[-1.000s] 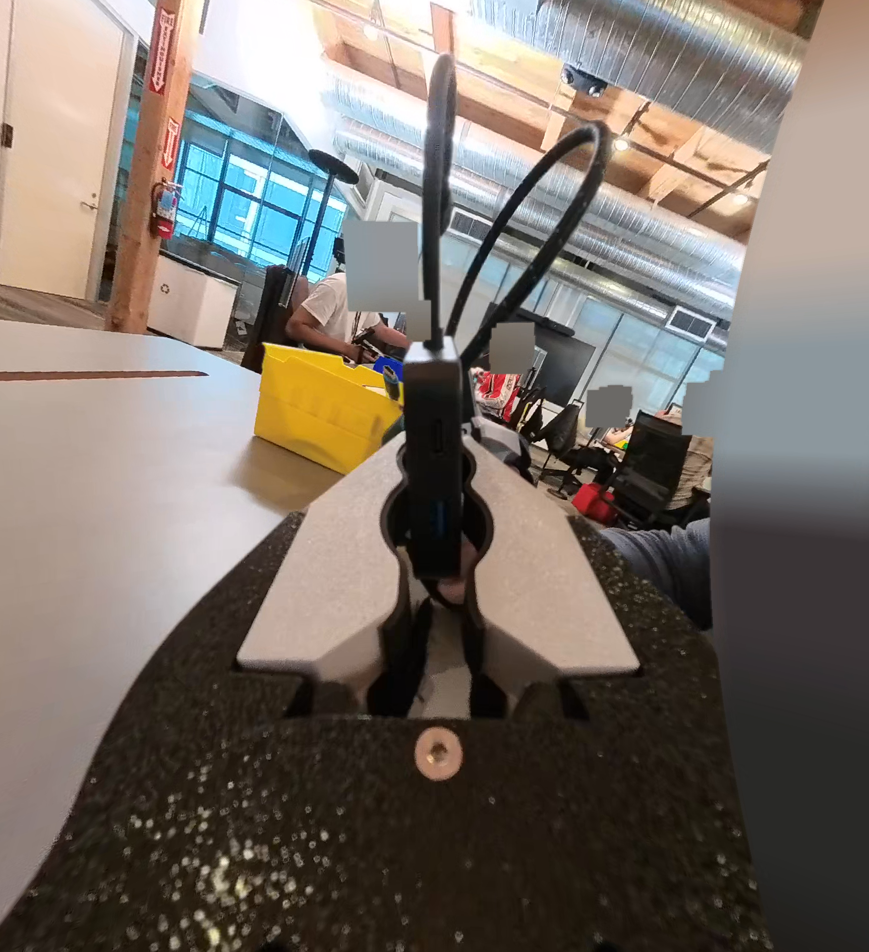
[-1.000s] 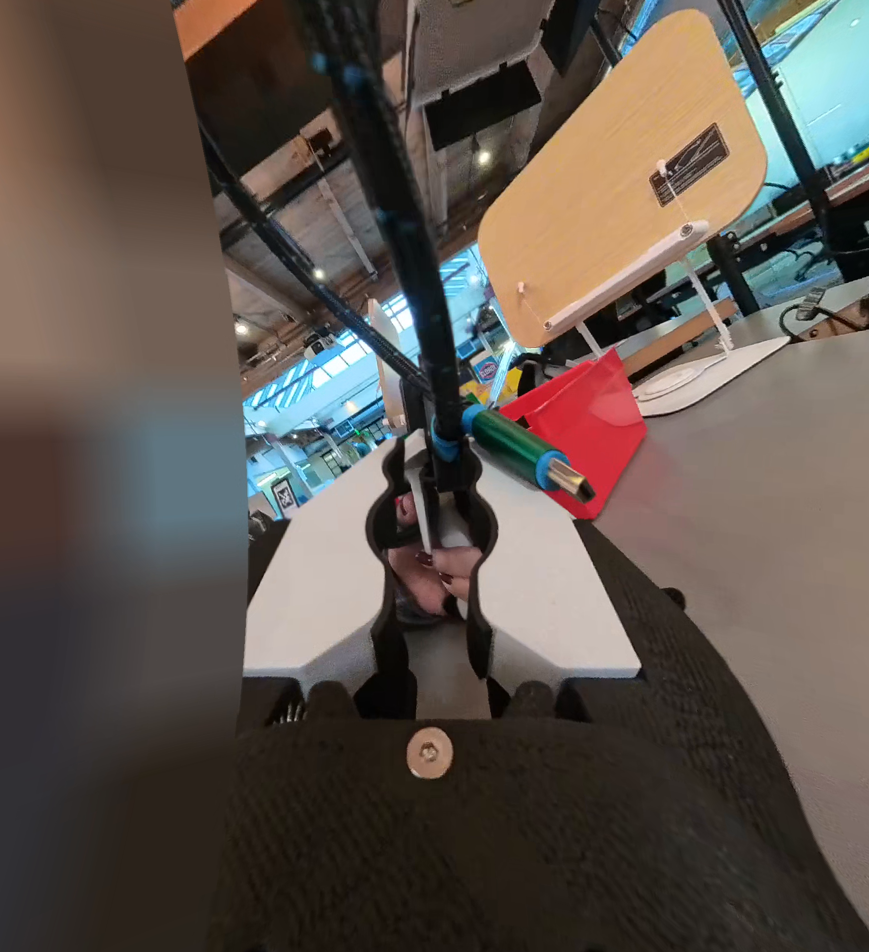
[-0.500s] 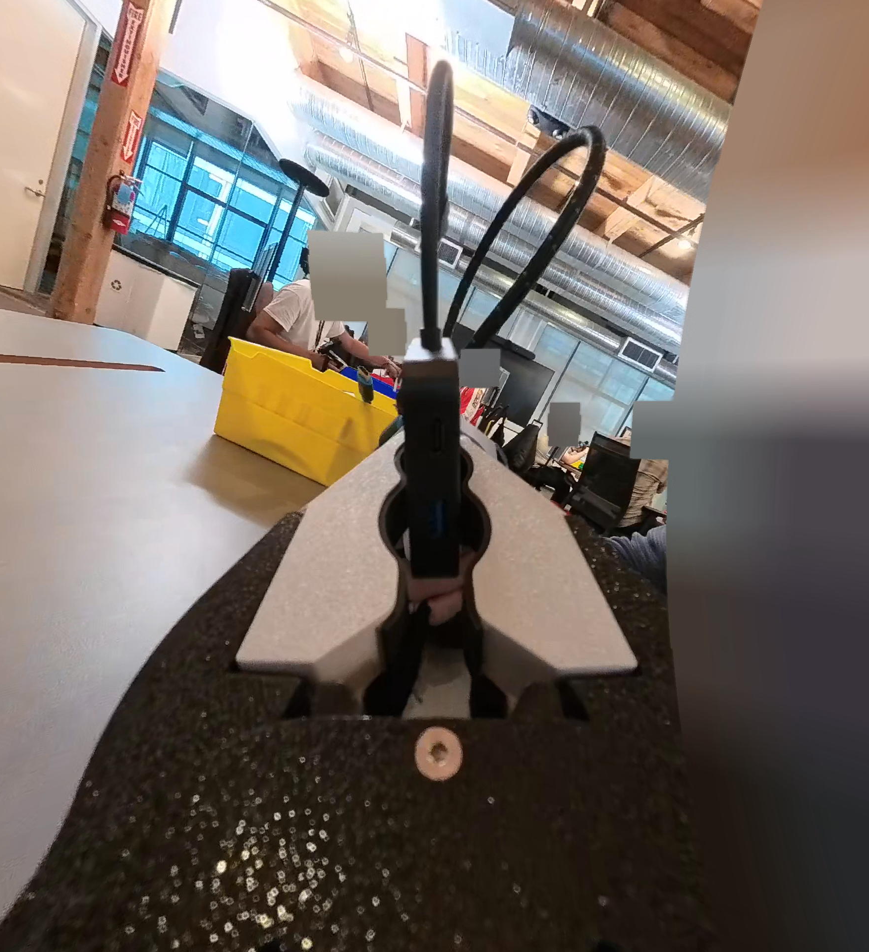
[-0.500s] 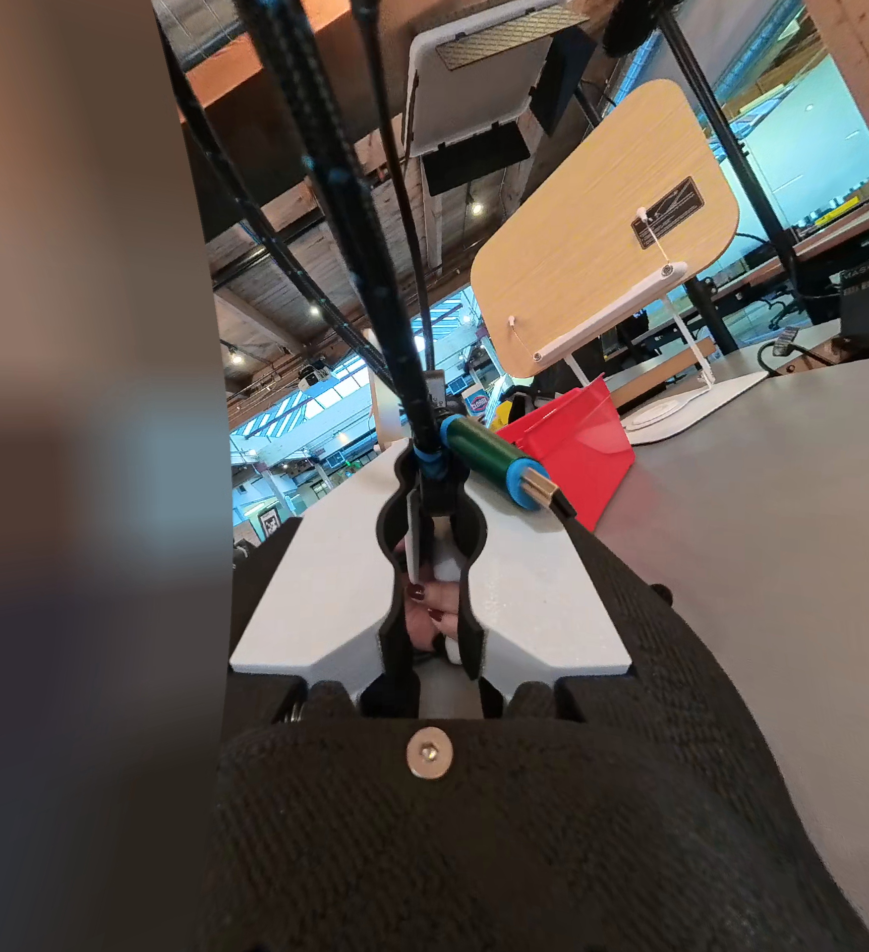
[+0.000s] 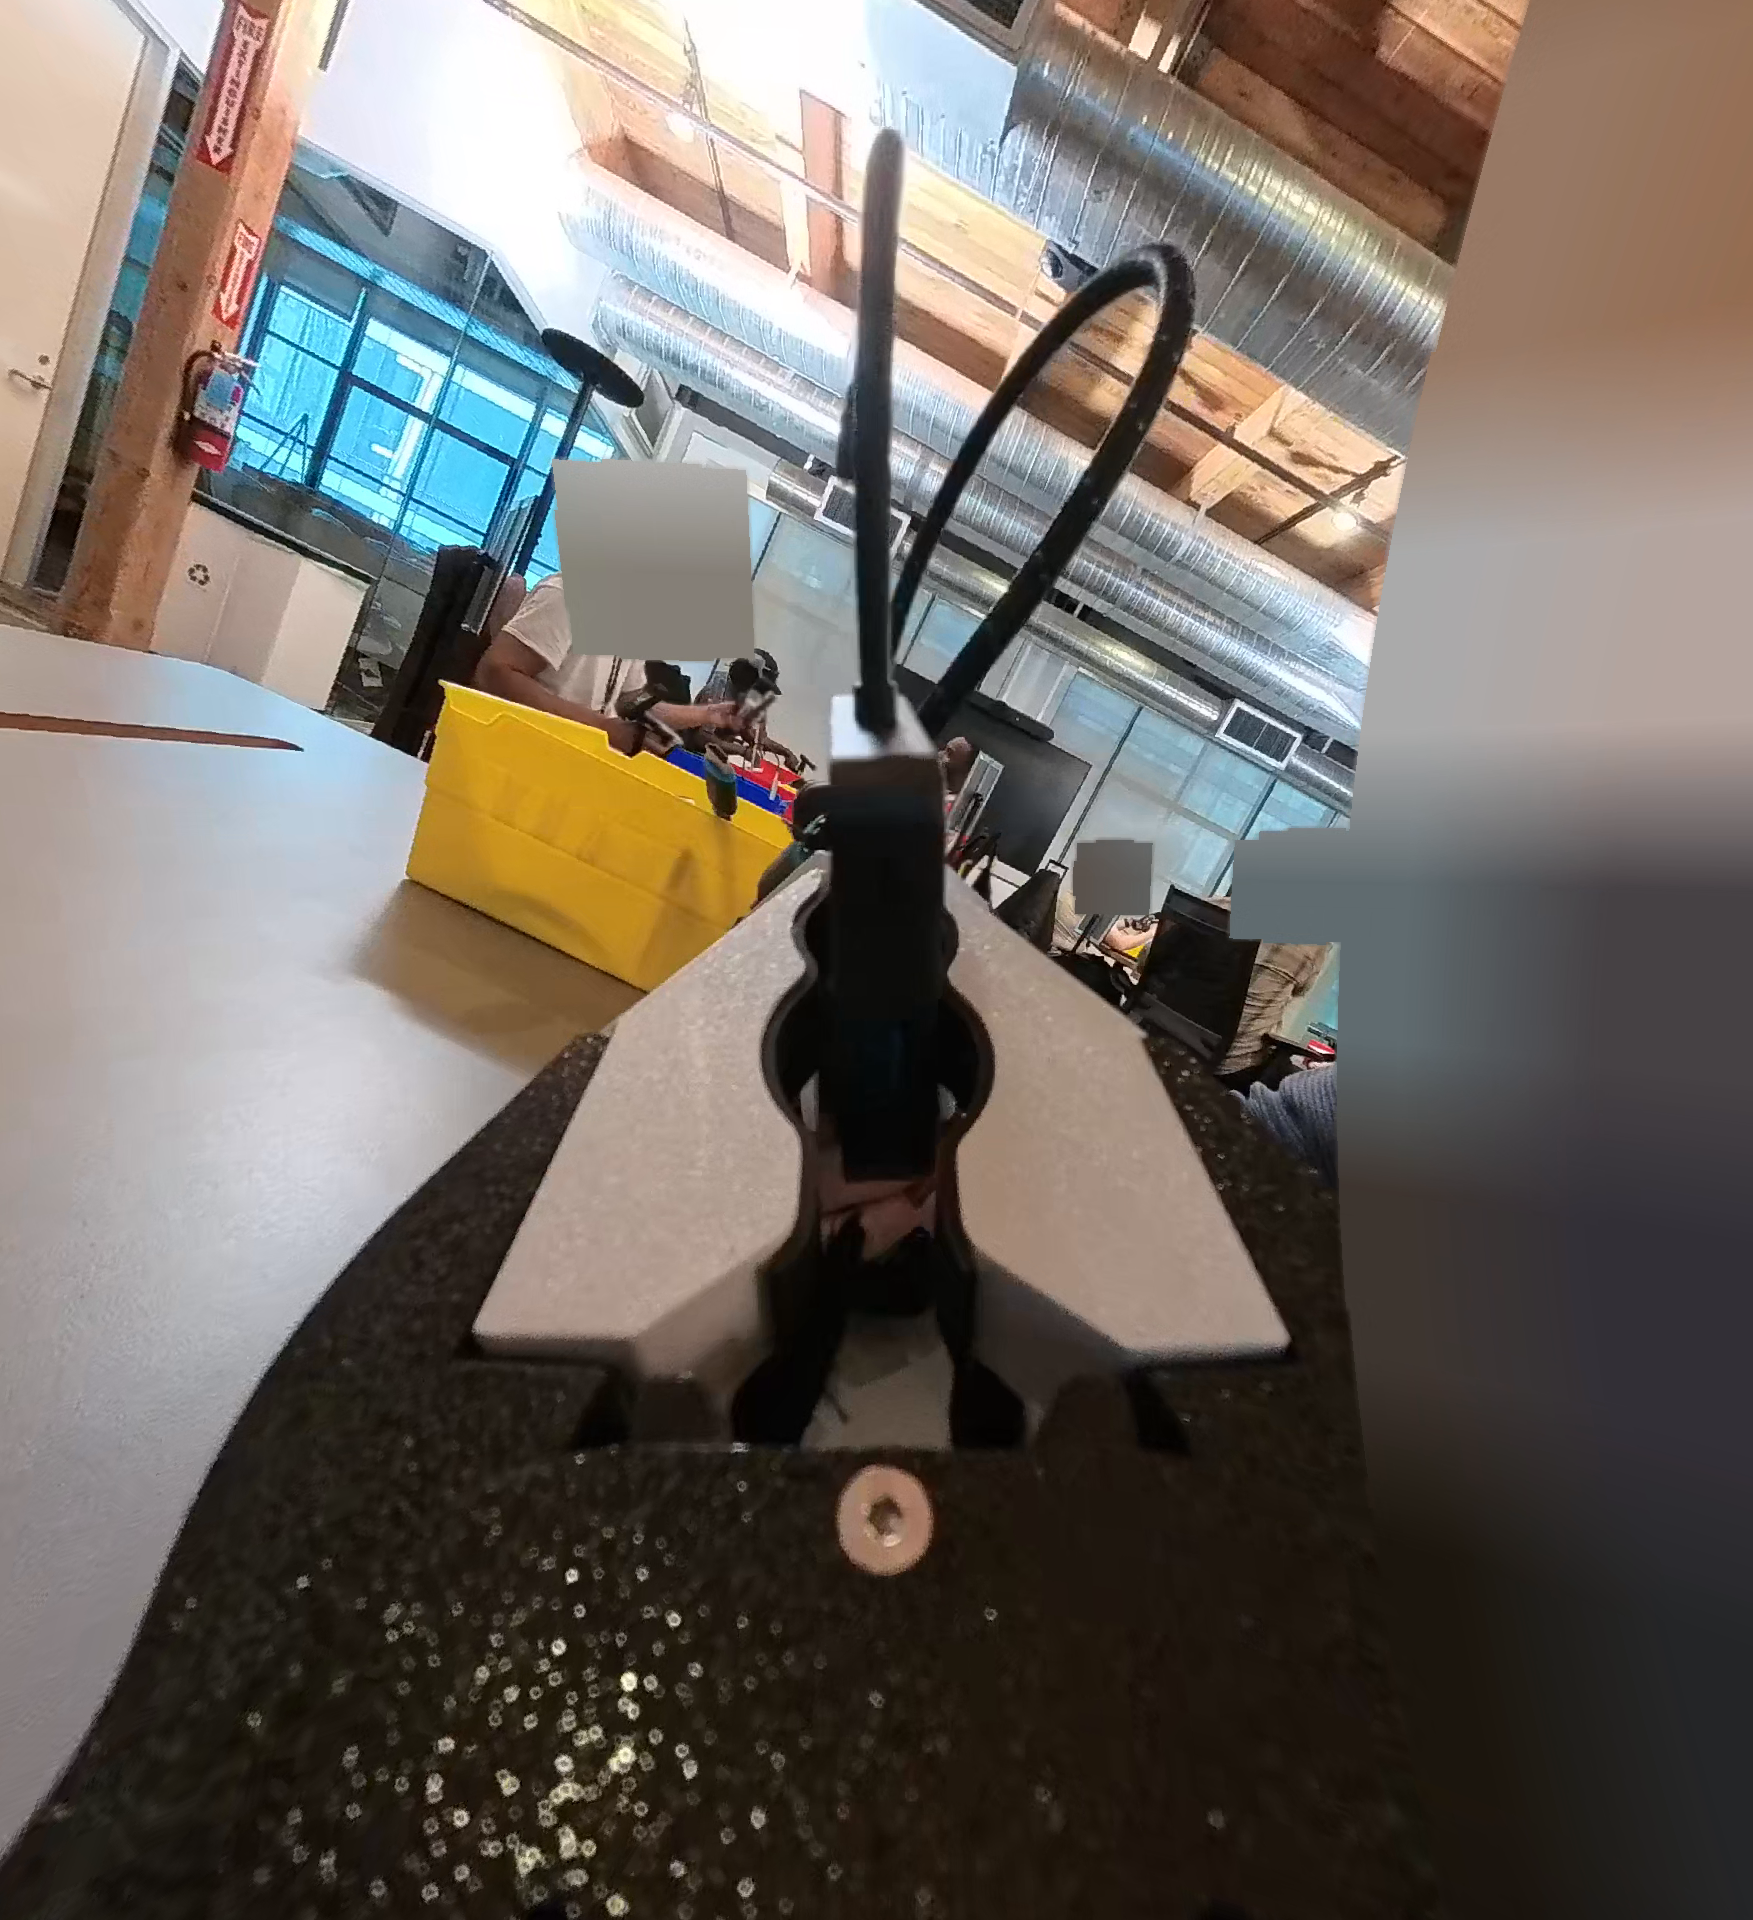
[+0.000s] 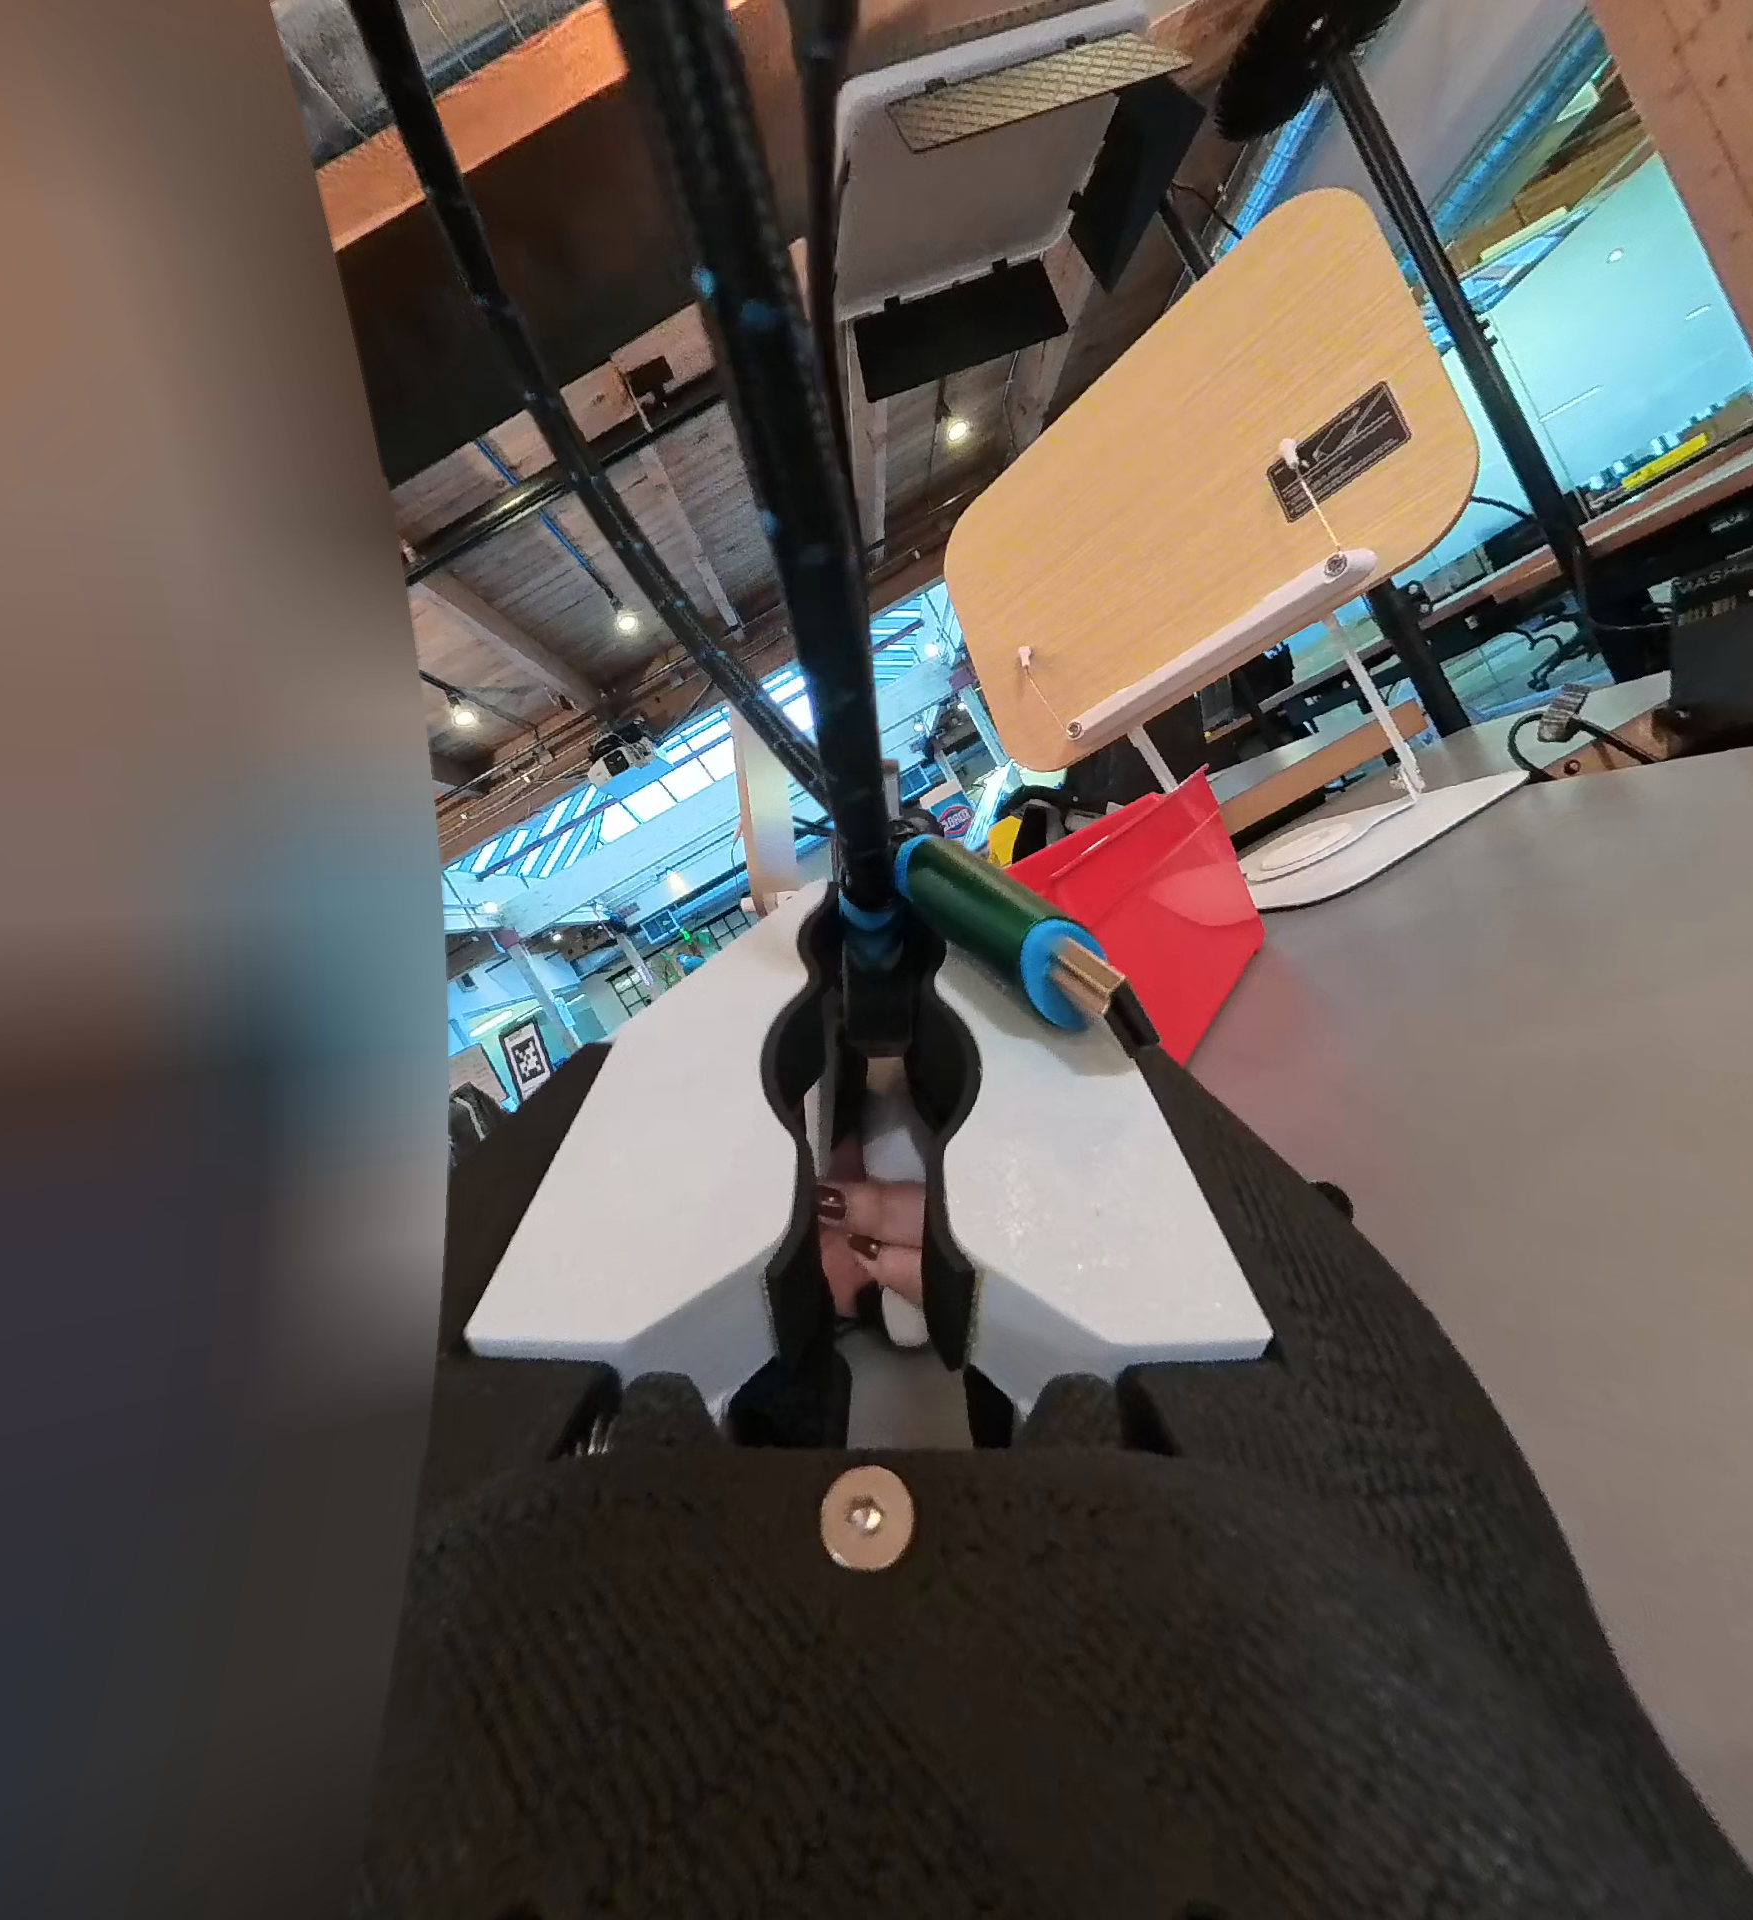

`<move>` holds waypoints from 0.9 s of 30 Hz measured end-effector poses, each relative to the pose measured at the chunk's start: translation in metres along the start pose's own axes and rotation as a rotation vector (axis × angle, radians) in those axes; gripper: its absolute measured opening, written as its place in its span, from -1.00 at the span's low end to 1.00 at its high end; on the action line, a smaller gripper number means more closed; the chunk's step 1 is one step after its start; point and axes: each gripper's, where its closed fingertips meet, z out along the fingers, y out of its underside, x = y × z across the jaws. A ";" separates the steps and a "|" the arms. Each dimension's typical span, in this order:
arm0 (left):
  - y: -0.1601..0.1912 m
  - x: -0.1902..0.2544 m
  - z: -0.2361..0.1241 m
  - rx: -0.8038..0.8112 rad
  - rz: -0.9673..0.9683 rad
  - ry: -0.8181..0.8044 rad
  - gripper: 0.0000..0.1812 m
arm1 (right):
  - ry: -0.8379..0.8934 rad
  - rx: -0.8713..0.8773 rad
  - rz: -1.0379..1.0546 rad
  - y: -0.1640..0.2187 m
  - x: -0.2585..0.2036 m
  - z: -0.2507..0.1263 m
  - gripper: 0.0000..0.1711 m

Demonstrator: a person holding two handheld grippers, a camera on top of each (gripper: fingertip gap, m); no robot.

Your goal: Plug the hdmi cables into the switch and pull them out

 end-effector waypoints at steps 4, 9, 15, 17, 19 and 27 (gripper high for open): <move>0.000 0.000 0.000 -0.001 -0.009 0.005 -0.87 | 0.000 -0.008 -0.011 0.001 -0.001 0.000 -0.89; 0.000 0.001 0.000 -0.002 -0.007 0.011 -0.87 | -0.008 -0.012 -0.013 0.001 -0.002 0.000 -0.89; 0.001 0.001 -0.001 -0.019 0.004 0.002 -0.88 | -0.005 -0.033 -0.035 0.002 -0.003 0.000 -0.90; 0.004 0.005 -0.001 -0.065 0.003 0.022 -0.88 | -0.018 -0.087 -0.069 0.004 -0.007 -0.001 -0.89; 0.006 0.014 0.000 -0.113 0.003 0.071 -0.87 | -0.076 -0.135 -0.074 0.007 -0.016 -0.004 -0.87; 0.011 0.034 0.002 -0.263 0.265 0.018 -0.88 | -0.132 -0.241 -0.290 0.009 -0.038 -0.010 -0.90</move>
